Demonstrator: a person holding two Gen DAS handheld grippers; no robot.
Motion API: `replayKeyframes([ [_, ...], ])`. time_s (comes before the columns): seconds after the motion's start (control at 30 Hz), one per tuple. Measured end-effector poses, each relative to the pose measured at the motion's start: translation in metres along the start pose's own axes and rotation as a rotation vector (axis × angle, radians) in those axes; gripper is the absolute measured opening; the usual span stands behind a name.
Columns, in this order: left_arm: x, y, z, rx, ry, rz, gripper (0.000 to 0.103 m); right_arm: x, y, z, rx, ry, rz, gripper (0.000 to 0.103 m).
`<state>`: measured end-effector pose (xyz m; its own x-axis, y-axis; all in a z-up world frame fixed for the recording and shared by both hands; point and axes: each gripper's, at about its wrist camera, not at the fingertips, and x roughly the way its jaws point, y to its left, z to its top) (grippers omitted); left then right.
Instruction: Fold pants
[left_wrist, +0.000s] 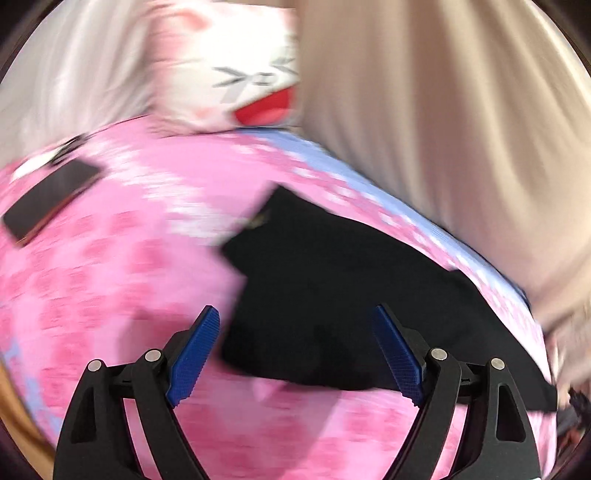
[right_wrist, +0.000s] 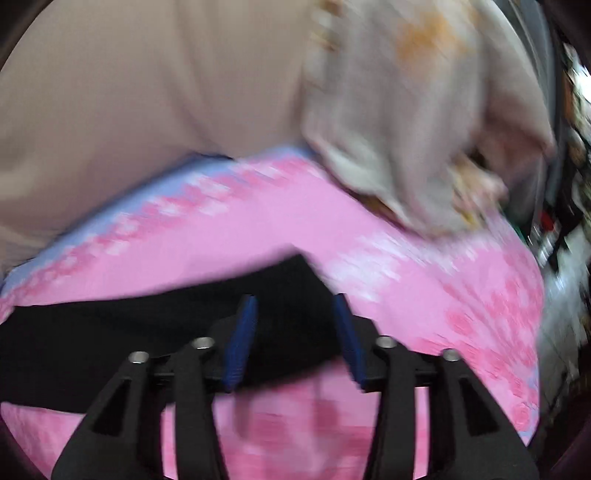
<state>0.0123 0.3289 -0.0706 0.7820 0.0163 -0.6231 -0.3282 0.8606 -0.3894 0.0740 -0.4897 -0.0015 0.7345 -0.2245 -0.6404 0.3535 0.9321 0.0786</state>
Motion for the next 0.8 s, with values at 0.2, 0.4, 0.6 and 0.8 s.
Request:
replayKeyframes([
  [0.2,0.036,0.042,0.013,-0.117,0.219,-0.118,0.085,0.003,0.168,-0.001,-0.254,0.025,0.326,0.069],
  [0.4,0.076,0.007,0.036,0.062,0.411,-0.279,0.077,0.003,0.291,-0.038,-0.415,0.085,0.517,0.070],
  [0.6,0.086,-0.010,0.108,0.248,0.246,-0.217,0.003,0.011,0.327,-0.055,-0.452,0.128,0.525,0.071],
  [0.8,0.123,-0.021,0.143,0.440,0.230,-0.061,0.013,0.028,0.339,-0.060,-0.453,0.156,0.486,0.078],
])
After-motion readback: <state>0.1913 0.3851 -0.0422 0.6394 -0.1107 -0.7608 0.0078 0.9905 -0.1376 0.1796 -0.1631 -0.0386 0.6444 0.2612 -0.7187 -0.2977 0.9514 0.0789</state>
